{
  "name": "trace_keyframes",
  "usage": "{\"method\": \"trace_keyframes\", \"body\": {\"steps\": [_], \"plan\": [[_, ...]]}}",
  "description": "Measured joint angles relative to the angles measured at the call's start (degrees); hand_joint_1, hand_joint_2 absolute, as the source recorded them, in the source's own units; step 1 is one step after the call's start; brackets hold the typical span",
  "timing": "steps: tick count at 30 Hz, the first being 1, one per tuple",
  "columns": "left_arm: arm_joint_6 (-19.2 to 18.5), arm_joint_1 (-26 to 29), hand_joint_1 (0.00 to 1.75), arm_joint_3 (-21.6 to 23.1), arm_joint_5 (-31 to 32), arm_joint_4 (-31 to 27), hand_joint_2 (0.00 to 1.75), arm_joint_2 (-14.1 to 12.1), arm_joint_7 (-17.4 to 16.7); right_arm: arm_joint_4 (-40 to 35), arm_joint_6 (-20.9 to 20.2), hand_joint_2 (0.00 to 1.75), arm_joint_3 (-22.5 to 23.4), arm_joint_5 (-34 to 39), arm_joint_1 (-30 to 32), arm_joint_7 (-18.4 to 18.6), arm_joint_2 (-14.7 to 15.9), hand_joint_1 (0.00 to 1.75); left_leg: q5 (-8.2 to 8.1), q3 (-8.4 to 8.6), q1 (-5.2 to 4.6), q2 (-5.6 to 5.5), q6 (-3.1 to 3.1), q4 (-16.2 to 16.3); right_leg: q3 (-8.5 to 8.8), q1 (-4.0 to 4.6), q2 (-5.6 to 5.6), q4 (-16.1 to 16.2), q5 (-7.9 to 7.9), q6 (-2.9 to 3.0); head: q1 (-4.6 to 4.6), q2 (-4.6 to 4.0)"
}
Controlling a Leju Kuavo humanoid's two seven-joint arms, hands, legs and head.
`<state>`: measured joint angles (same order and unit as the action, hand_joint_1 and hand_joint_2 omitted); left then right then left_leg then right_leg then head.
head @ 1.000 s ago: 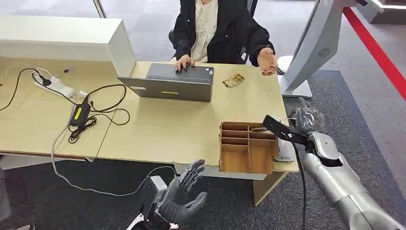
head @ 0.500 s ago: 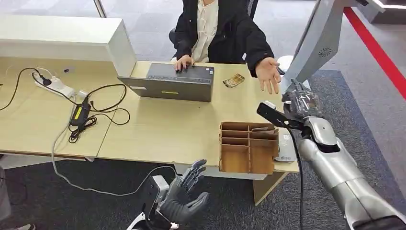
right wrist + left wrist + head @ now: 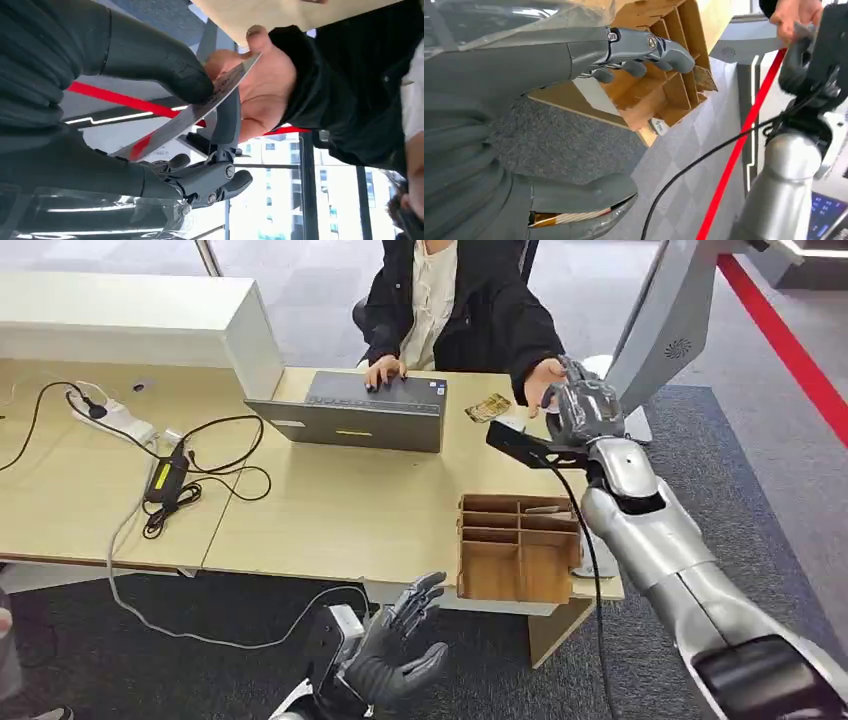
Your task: Pass the card to the sensor for recognition and then transmit it.
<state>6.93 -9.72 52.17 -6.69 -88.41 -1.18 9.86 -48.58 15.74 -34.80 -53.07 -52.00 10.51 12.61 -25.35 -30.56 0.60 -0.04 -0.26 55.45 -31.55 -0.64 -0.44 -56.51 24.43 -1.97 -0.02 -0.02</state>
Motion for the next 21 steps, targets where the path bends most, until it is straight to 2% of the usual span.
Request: {"method": "trace_keyframes", "body": {"steps": [6, 7, 8, 9, 12, 15, 21], "plan": [[1.1, -0.1, 0.00, 0.0, 0.2, 0.3, 1.75, 0.3, -0.2, 6.9, 2.2, 1.75, -2.3, 0.1, -2.6, 0.9, -4.7, 1.75, 0.01, -0.01, 0.01, -0.02, -0.01, 0.0, 0.00, 0.02, -0.01, 0.0, 0.00, 0.00, 0.00, 0.00], [1.2, 0.0, 0.00, 0.0, 0.2, 0.3, 1.75, 0.3, -0.2, 8.0, 2.6, 1.75, -2.6, 0.1, -2.8, 1.0, -5.2, 1.68, 0.01, -0.01, 0.01, -0.02, -0.01, 0.0, 0.00, 0.02, -0.01, 0.0, 0.00, 0.00, 0.02, 0.00], [1.2, 0.0, 0.00, 0.0, 0.2, 0.4, 1.75, 0.3, -0.2, 8.8, 2.8, 1.75, -2.8, 0.1, -2.9, 1.0, -5.6, 0.77, 0.01, -0.01, 0.01, -0.02, -0.01, 0.0, 0.00, 0.01, -0.01, 0.0, 0.00, 0.00, 0.02, 0.00], [1.5, 0.0, 0.00, 0.0, 0.2, 0.4, 1.75, 0.3, -0.2, 9.6, 3.1, 1.75, -3.0, 0.2, -3.0, 1.2, -6.0, 0.24, 0.01, -0.01, 0.00, -0.02, -0.01, 0.0, 0.00, 0.01, -0.01, 0.0, 0.00, 0.00, 0.02, 0.00], [1.6, 0.0, 0.00, 0.0, 0.2, 0.5, 1.75, 0.3, -0.2, 11.7, 3.4, 1.75, -3.6, 0.3, -3.4, 1.2, -6.9, 0.24, 0.01, -0.01, 0.00, -0.02, -0.01, 0.0, 0.00, 0.00, -0.01, 0.0, 0.00, 0.00, 0.02, 0.00], [1.6, 0.0, 0.00, 0.0, 0.1, 0.6, 1.75, 0.3, -0.2, 13.3, 3.6, 1.75, -3.9, 0.4, -3.4, 1.3, -7.3, 0.00, 0.01, -0.01, 0.00, -0.03, -0.01, 0.0, -0.02, 0.00, -0.01, 0.0, 0.00, 0.00, 0.02, 0.00], [1.7, 0.2, 0.00, 0.0, -0.2, 1.0, 1.75, 0.5, 0.5, 15.5, 4.1, 1.75, -4.4, 0.9, -3.7, 1.4, -7.5, 0.00, 0.01, 0.01, 0.00, -0.02, -0.01, 0.0, -0.02, 0.01, -0.01, 0.0, 0.00, 0.00, 0.00, 0.00]]}}
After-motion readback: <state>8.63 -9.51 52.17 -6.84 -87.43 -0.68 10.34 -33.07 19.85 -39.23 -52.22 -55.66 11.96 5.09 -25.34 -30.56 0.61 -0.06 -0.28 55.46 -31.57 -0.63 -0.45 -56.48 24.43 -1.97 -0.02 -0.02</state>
